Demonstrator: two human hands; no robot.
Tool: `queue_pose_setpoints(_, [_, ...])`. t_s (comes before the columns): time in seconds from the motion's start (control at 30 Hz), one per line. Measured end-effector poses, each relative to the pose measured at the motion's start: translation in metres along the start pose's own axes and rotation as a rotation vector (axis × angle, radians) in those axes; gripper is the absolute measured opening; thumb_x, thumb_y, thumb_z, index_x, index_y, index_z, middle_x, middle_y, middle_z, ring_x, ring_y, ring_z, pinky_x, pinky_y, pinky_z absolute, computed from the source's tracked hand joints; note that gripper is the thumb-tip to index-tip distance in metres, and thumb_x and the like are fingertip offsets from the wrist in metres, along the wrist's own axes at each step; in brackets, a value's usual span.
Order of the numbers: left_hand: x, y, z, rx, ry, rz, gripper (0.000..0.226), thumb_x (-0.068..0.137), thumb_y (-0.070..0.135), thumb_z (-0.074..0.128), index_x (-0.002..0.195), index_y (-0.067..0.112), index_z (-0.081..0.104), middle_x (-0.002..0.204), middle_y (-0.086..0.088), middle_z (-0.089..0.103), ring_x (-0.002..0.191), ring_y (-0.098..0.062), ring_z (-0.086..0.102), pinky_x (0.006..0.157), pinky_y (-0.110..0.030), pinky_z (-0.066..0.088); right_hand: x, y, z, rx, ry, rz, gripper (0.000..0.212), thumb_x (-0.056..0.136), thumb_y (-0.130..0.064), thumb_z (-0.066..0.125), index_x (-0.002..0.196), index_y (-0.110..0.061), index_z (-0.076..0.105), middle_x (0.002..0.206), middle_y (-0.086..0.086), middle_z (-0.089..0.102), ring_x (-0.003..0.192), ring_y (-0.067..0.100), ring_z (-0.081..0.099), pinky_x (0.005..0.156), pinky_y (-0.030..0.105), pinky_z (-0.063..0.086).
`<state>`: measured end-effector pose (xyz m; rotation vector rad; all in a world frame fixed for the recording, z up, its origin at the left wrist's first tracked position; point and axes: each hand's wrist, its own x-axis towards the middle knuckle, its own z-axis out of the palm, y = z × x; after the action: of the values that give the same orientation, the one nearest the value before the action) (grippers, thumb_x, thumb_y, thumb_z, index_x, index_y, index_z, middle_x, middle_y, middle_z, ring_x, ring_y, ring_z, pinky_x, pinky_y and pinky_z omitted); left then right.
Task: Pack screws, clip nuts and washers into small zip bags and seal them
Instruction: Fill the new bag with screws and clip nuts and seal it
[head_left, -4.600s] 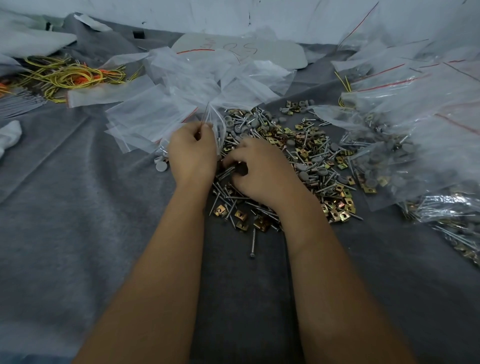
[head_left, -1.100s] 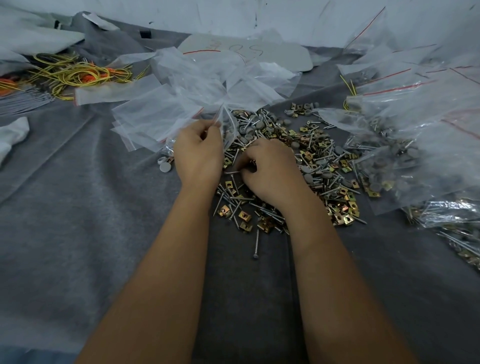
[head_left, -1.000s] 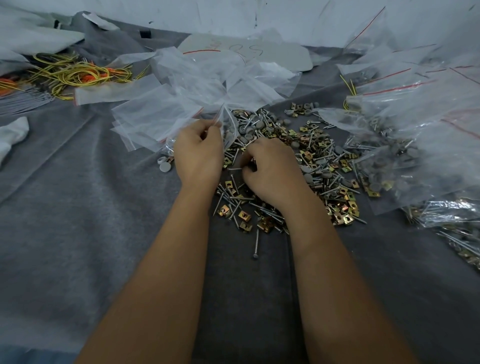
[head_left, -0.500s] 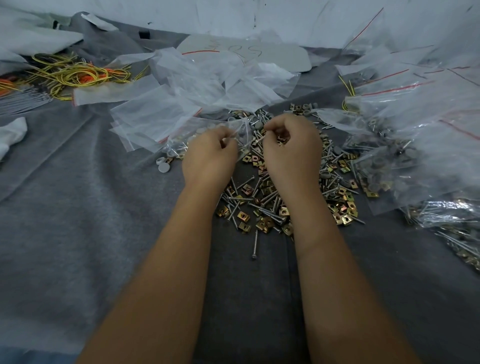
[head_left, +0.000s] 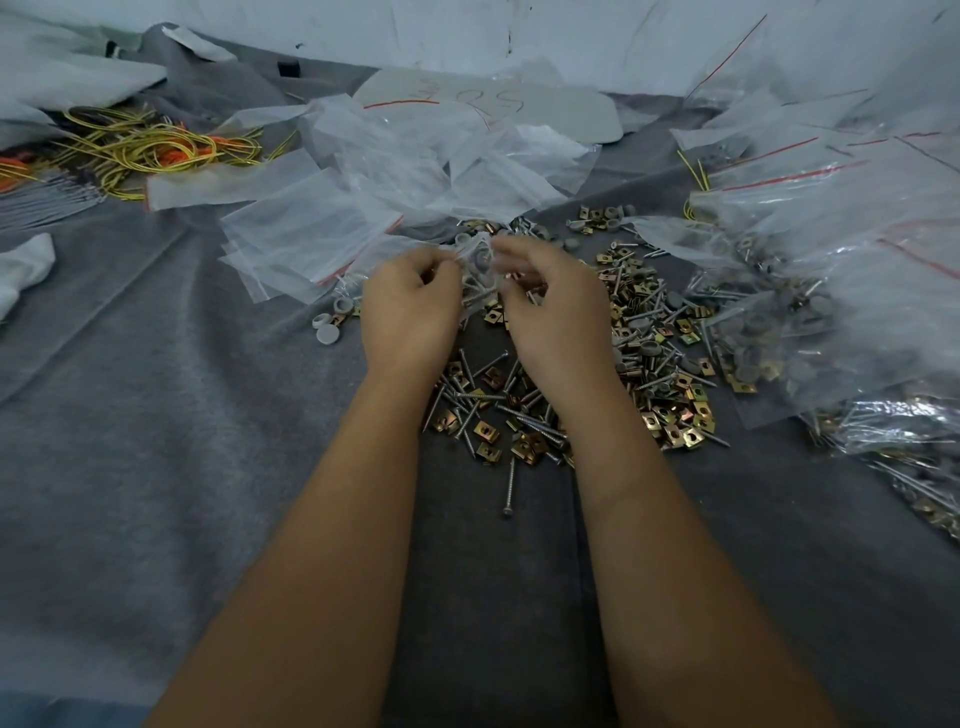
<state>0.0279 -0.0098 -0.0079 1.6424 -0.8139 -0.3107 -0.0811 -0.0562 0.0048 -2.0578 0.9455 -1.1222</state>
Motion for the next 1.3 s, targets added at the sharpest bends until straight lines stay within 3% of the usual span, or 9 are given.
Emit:
queue_pose_setpoints(0.1, [0.003, 0.002, -0.001, -0.102, 0.164, -0.034, 0.025, 0.089, 0.017, 0.050, 0.095, 0.025, 0.072, 0.047, 0.013, 0.051, 0.039, 0.000, 0.038, 0.049, -0.023, 0.031, 0.001, -0.001, -0.003, 0.007, 0.064, 0.048, 0.044, 0.090, 0.001, 0.056, 0.126, -0.024, 0.060, 0.113, -0.006, 0.062, 0.094, 0.003, 0.058, 0.080, 0.019, 0.049])
queue_pose_setpoints(0.2, [0.007, 0.002, -0.003, -0.214, 0.305, -0.068, 0.028, 0.091, 0.012, 0.050, 0.106, 0.013, 0.073, 0.060, 0.014, 0.059, 0.043, 0.002, 0.043, 0.048, -0.015, 0.037, 0.001, 0.001, -0.009, -0.176, 0.046, 0.083, 0.033, 0.090, -0.001, 0.054, 0.111, -0.021, 0.069, 0.109, -0.002, 0.065, 0.094, 0.014, 0.060, 0.084, 0.034, 0.053])
queue_pose_setpoints(0.3, [0.002, 0.004, -0.002, -0.170, 0.248, 0.012, 0.028, 0.086, 0.021, 0.048, 0.100, 0.023, 0.072, 0.064, 0.013, 0.060, 0.044, 0.002, 0.042, 0.049, -0.018, 0.037, 0.001, 0.005, -0.015, -0.497, -0.105, 0.077, 0.024, 0.088, -0.017, 0.055, 0.099, -0.022, 0.075, 0.099, 0.003, 0.070, 0.101, 0.027, 0.057, 0.087, 0.041, 0.050])
queue_pose_setpoints(0.43, [0.000, 0.004, 0.002, -0.091, 0.141, 0.038, 0.022, 0.080, 0.028, 0.045, 0.078, 0.040, 0.064, 0.057, 0.018, 0.058, 0.044, -0.004, 0.040, 0.053, -0.029, 0.036, 0.000, 0.003, -0.014, -0.699, -0.253, 0.060, 0.031, 0.085, -0.044, 0.062, 0.110, -0.028, 0.071, 0.111, 0.001, 0.062, 0.118, 0.030, 0.043, 0.096, 0.042, 0.037])
queue_pose_setpoints(0.53, [0.001, 0.004, 0.001, -0.086, 0.138, 0.004, 0.024, 0.079, 0.027, 0.046, 0.071, 0.044, 0.061, 0.054, 0.035, 0.053, 0.044, -0.003, 0.040, 0.053, -0.033, 0.038, 0.000, 0.003, -0.014, -0.668, -0.264, 0.040, 0.021, 0.088, -0.037, 0.064, 0.108, -0.035, 0.071, 0.112, -0.002, 0.061, 0.116, 0.029, 0.042, 0.093, 0.040, 0.034])
queue_pose_setpoints(0.67, [0.000, 0.004, 0.001, -0.098, 0.126, -0.006, 0.023, 0.077, 0.028, 0.045, 0.071, 0.043, 0.062, 0.048, 0.018, 0.052, 0.040, -0.002, 0.036, 0.050, -0.026, 0.031, 0.001, 0.002, -0.016, -0.660, -0.268, 0.064, 0.019, 0.088, -0.033, 0.065, 0.105, -0.032, 0.072, 0.111, -0.001, 0.064, 0.118, 0.030, 0.043, 0.094, 0.041, 0.035])
queue_pose_setpoints(0.97, [0.001, 0.000, 0.001, -0.041, 0.055, -0.021, 0.022, 0.087, 0.021, 0.050, 0.089, 0.035, 0.067, 0.044, 0.020, 0.051, 0.038, 0.000, 0.038, 0.049, -0.024, 0.029, 0.002, 0.004, -0.016, -0.716, -0.242, 0.047, 0.014, 0.089, -0.029, 0.064, 0.099, -0.034, 0.072, 0.110, 0.000, 0.063, 0.118, 0.029, 0.044, 0.097, 0.043, 0.034])
queue_pose_setpoints(1.07, [0.001, -0.001, 0.002, -0.013, 0.006, -0.022, 0.025, 0.089, 0.020, 0.050, 0.085, 0.040, 0.065, 0.045, 0.018, 0.052, 0.038, -0.001, 0.038, 0.051, -0.026, 0.033, 0.002, 0.006, -0.015, -0.694, -0.229, 0.054, 0.010, 0.087, -0.028, 0.065, 0.096, -0.031, 0.070, 0.110, 0.000, 0.061, 0.119, 0.028, 0.044, 0.097, 0.042, 0.034])
queue_pose_setpoints(1.3, [0.003, 0.000, 0.004, 0.083, -0.037, -0.011, 0.019, 0.093, 0.024, 0.053, 0.097, 0.035, 0.068, 0.059, 0.008, 0.058, 0.050, -0.012, 0.047, 0.056, -0.032, 0.041, 0.003, 0.002, -0.019, -0.343, 0.067, 0.077, 0.007, 0.083, -0.018, 0.066, 0.084, -0.025, 0.066, 0.087, -0.008, 0.065, 0.090, 0.019, 0.062, 0.081, 0.042, 0.052])
